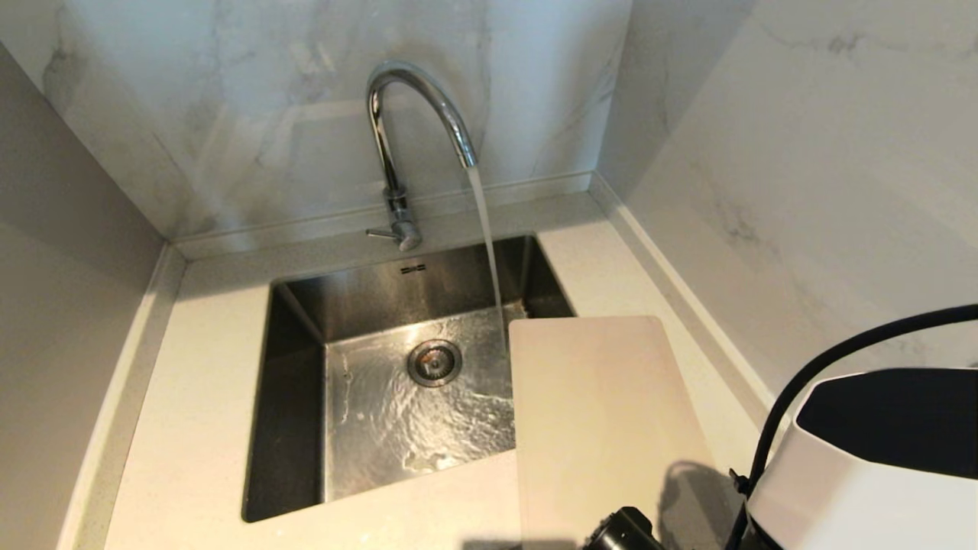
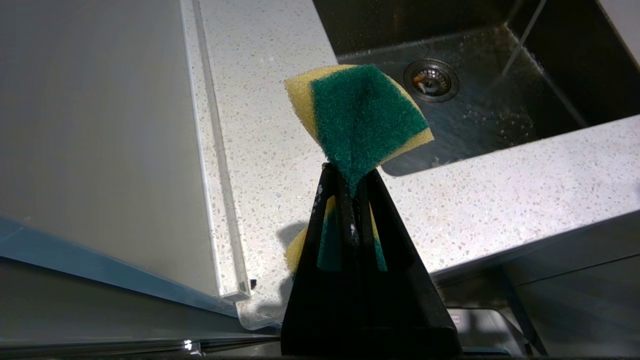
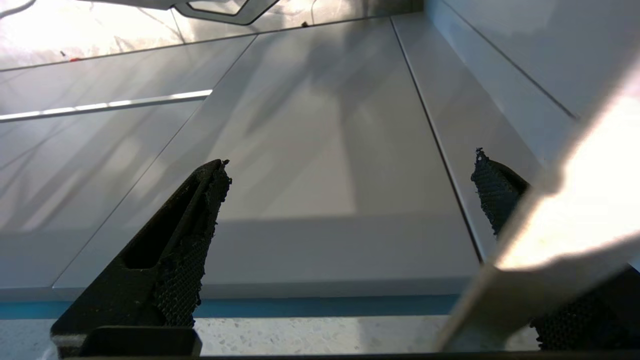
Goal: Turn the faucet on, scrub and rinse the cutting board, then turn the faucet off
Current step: Pick up the cutting board
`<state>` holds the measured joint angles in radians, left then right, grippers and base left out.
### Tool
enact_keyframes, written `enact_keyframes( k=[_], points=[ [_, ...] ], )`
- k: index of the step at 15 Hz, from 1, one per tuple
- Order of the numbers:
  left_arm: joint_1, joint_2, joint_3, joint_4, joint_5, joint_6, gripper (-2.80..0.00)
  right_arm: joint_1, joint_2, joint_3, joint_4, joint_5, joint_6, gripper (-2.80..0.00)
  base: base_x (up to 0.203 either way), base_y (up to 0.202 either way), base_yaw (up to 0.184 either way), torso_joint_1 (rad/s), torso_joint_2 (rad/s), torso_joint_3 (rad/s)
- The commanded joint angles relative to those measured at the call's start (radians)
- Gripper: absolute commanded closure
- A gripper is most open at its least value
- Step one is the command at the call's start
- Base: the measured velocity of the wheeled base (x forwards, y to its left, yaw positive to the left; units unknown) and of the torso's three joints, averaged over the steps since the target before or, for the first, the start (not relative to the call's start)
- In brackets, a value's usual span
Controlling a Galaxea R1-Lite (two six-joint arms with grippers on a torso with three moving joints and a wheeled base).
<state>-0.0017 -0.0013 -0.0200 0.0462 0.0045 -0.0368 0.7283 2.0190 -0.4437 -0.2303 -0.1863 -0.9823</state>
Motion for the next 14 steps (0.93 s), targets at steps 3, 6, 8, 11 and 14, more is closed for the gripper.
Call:
enact_keyframes(
  k=[3,6,8,11,14],
  points=[
    [0.000,0.000,0.000,0.000,0.000,0.000,0.00,0.002,0.017,-0.001,-0.003,-0.038,-0.007,-2.80,0.000,0.000,0.000,0.000,0.00,0.000],
    [0.000,0.000,0.000,0.000,0.000,0.000,0.00,0.001,0.023,-0.004,-0.007,-0.043,-0.009,-2.80,0.000,0.000,0.000,0.000,0.00,0.000],
    [0.000,0.000,0.000,-0.002,0.000,0.000,0.00,0.000,0.054,0.002,-0.085,-0.045,-0.007,-2.80,0.000,0.000,0.000,0.000,0.00,0.000],
    [0.000,0.000,0.000,-0.002,0.000,0.000,0.00,0.000,0.064,0.023,-0.123,-0.044,-0.006,-2.80,0.000,0.000,0.000,0.000,0.00,0.000],
    [0.000,0.000,0.000,-0.002,0.000,0.000,0.00,0.000,0.064,0.028,-0.124,-0.044,-0.004,-2.80,0.000,0.000,0.000,0.000,0.00,0.000]
  ],
)
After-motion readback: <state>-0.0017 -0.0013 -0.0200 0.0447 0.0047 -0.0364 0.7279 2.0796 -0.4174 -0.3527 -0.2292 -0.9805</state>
